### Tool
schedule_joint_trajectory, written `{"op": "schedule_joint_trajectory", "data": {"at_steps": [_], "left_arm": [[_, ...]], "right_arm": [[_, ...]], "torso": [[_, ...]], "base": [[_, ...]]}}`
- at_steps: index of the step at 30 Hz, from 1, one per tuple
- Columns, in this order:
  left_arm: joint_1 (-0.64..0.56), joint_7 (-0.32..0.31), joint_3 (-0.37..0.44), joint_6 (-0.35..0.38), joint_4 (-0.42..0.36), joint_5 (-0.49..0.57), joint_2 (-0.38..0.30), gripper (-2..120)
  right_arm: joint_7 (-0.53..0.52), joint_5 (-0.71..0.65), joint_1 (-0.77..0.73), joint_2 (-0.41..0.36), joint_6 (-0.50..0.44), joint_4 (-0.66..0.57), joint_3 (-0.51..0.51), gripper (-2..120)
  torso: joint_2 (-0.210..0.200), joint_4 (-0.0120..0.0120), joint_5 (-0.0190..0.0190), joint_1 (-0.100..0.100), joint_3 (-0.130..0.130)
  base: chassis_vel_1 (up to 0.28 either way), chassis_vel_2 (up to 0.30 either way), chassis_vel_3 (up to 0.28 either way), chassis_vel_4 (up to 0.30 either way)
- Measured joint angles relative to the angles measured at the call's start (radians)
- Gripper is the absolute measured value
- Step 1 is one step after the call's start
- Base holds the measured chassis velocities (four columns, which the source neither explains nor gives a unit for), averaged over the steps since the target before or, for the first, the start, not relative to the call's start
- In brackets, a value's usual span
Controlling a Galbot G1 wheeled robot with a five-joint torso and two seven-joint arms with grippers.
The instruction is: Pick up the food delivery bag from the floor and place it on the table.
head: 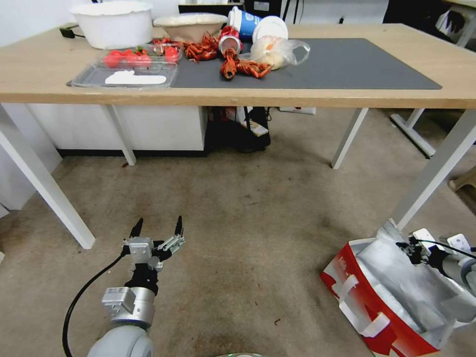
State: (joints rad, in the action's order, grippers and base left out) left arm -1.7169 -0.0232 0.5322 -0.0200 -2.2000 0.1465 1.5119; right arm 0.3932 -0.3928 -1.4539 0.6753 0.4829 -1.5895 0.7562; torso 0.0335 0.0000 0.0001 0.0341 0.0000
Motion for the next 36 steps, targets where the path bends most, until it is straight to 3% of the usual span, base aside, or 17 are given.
{"op": "schedule_joint_trajectory", "data": {"at_steps": [6, 14, 20, 26, 32, 36], "left_arm": [[0.001, -0.001, 0.001, 0.0, 0.0, 0.0, -0.002, 100], [0.005, -0.001, -0.003, 0.0, 0.002, 0.0, 0.0, 100], [0.008, -0.001, -0.001, 0.0, 0.003, 0.001, 0.0, 100], [0.011, -0.002, 0.002, 0.0, 0.003, 0.003, 0.0, 100], [0.017, -0.003, 0.002, 0.0, 0.003, 0.005, 0.0, 100], [0.019, -0.004, 0.002, 0.0, 0.003, 0.006, 0.0, 100]], "right_arm": [[0.014, -0.1, -0.048, -0.019, -0.012, -0.062, 0.041, 0], [0.039, -0.261, -0.096, -0.073, -0.024, -0.271, 0.074, 0], [0.042, -0.374, -0.088, -0.172, -0.026, -0.443, 0.066, 0], [0.051, -0.464, -0.073, -0.273, -0.043, -0.501, 0.065, 0], [0.132, -0.606, -0.053, -0.402, -0.144, -0.527, 0.085, 0], [0.213, -0.687, -0.053, -0.437, -0.217, -0.522, 0.087, 0]], "torso": [[0.0, -0.0002, 0.0, 0.0, 0.0], [0.0, -0.0001, -0.0001, 0.0, 0.0], [0.0, 0.0, -0.0002, 0.0, 0.0], [0.0, 0.0, -0.0003, 0.0, 0.0], [0.0, -0.0001, -0.0003, 0.0, 0.0], [0.0, 0.0001, -0.0003, 0.0, 0.0]], "base": [[0.0, 0.0, 0.0, 0.0], [0.0, 0.0, 0.0, 0.0], [0.0, 0.0, 0.0, 0.0], [0.0, 0.0, 0.0, 0.0], [0.0, 0.0, 0.0, 0.0], [0.0, 0.0, 0.0, 0.0]]}}
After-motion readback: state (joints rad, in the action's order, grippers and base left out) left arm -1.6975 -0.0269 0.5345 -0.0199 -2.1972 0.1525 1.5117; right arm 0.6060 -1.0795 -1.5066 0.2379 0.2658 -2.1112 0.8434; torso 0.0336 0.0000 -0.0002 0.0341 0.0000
